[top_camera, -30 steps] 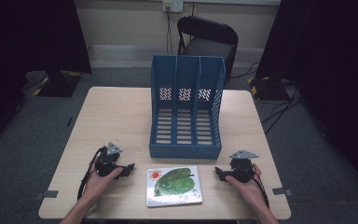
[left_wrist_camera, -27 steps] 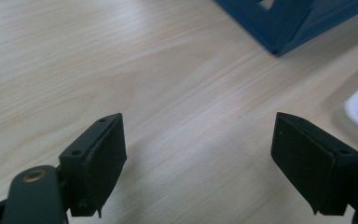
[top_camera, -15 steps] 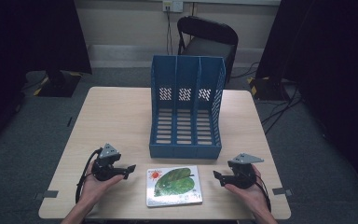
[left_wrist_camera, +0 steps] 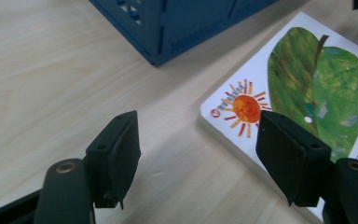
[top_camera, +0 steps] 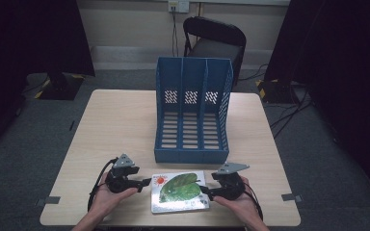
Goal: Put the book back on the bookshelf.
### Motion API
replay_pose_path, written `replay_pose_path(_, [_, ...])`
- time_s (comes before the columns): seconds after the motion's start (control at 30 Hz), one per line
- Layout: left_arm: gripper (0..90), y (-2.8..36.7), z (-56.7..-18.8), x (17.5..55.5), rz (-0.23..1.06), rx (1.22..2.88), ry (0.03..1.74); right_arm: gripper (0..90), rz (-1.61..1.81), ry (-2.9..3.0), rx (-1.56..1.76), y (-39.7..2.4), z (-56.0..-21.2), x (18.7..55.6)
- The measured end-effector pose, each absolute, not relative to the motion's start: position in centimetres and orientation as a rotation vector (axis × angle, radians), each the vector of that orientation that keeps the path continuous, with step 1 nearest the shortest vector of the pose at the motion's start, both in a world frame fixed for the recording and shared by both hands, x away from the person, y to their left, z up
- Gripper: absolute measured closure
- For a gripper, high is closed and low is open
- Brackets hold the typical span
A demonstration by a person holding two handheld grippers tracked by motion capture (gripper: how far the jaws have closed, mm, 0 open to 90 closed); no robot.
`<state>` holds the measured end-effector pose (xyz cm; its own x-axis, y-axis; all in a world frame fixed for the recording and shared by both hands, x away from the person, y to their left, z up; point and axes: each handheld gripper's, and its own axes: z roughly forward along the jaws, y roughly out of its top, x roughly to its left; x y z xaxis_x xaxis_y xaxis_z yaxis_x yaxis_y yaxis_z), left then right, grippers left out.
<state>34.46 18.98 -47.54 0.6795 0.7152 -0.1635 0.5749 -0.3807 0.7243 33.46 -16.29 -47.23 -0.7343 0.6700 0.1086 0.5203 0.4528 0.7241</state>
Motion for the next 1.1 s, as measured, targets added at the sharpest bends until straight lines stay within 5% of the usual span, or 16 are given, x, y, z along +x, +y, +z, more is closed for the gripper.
replay_pose_path(0.37, [41.3,17.5,-48.2,34.0,0.122,2.117,0.950,29.5,1.160,2.556,1.048,-16.1,-48.9,33.7])
replay_pose_path(1.1, [40.2,17.0,-49.2,34.9,0.105,2.125,0.997,14.4,1.163,2.641,1.028,-14.1,-49.5,32.0])
